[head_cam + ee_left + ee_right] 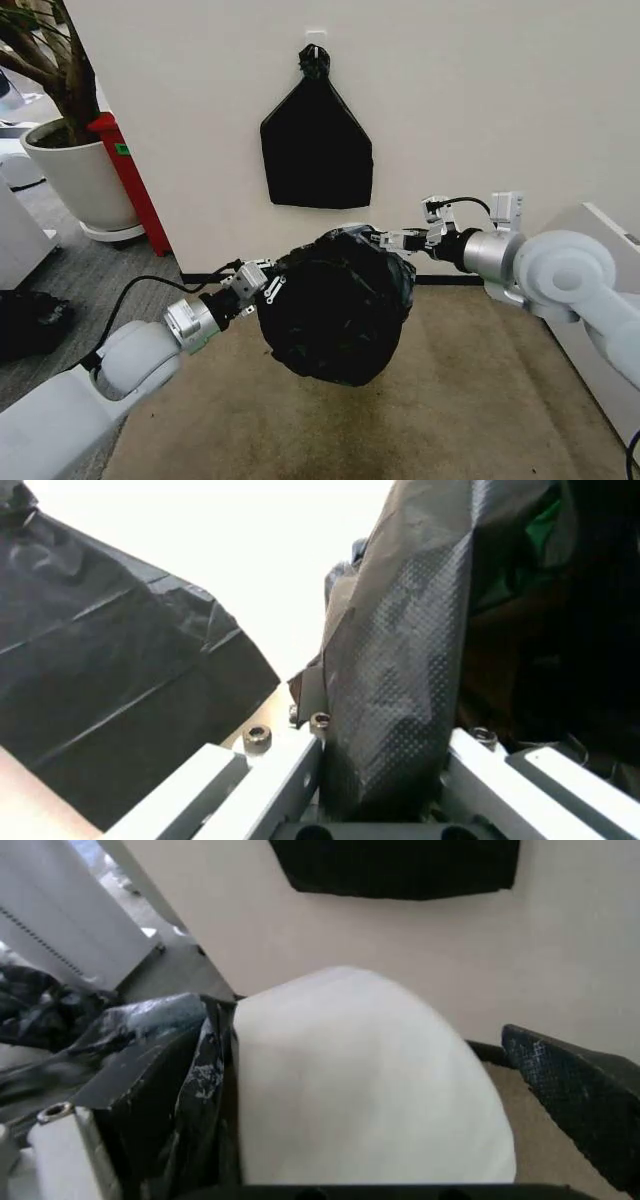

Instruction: Place the garbage bag over the trash bin.

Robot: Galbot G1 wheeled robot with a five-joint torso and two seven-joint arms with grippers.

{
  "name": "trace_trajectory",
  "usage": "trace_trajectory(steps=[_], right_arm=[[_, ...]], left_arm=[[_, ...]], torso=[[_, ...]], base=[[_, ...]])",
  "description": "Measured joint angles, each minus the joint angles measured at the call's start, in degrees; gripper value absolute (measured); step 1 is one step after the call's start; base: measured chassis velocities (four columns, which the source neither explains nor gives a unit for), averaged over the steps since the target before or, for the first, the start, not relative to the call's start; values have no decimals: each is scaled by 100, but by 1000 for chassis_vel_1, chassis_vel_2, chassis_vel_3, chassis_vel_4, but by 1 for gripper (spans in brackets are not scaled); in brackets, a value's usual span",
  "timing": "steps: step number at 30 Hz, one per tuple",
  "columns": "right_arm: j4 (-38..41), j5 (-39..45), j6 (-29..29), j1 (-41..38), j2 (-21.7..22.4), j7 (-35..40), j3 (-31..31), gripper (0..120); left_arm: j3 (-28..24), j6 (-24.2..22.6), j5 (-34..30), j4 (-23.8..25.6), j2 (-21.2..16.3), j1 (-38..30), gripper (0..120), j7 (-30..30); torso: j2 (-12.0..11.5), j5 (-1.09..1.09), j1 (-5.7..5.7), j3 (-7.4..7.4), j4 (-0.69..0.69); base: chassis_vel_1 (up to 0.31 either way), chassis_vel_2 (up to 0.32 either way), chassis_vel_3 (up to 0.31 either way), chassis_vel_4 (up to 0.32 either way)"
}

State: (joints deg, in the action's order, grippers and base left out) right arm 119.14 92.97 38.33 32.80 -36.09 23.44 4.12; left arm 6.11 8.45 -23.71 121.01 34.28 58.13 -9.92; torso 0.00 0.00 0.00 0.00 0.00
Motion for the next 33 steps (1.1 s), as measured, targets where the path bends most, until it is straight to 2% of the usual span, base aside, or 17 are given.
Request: trace_trajectory(steps=[7,14,16,19,21,27,32,33], right_arm=[[-312,-292,1,-27,-164,-6,-222,100],[-332,-167,-85,-8,-134,-5,-136,100],[-313,270,-251,80,-14,-8,114,100],[-315,552,-395,156,70,-26,221,100],[-221,1119,-758,417,207,-53,465,100],[-159,1505,-1103,715,214,-59,597,100],[-291,2517,-1192,779,32,316,729,100],[-291,2517,-1192,779,32,316,729,100]], left_arm=[[25,97,22,99,-18,191,1,-49],[42,115,-62,124,-19,333,1,-47],[54,95,-435,103,33,432,1,27],[56,52,-678,89,68,471,1,82],[57,-18,-1111,19,159,522,1,173],[60,-87,-1445,12,225,553,1,248],[105,-124,-1750,84,230,685,1,261],[105,-124,-1750,84,230,685,1,261]], torso=[[0,0,0,0,0],[0,0,0,0,0],[0,-1,0,0,0],[0,0,0,0,0],[0,0,0,0,-1],[0,1,0,0,-1],[0,0,0,0,0],[0,0,0,0,0]], base=[[0,0,0,0],[0,0,0,0],[0,0,0,0],[0,0,0,0],[0,0,0,0],[0,0,0,0],[0,0,0,0],[0,0,0,0]])
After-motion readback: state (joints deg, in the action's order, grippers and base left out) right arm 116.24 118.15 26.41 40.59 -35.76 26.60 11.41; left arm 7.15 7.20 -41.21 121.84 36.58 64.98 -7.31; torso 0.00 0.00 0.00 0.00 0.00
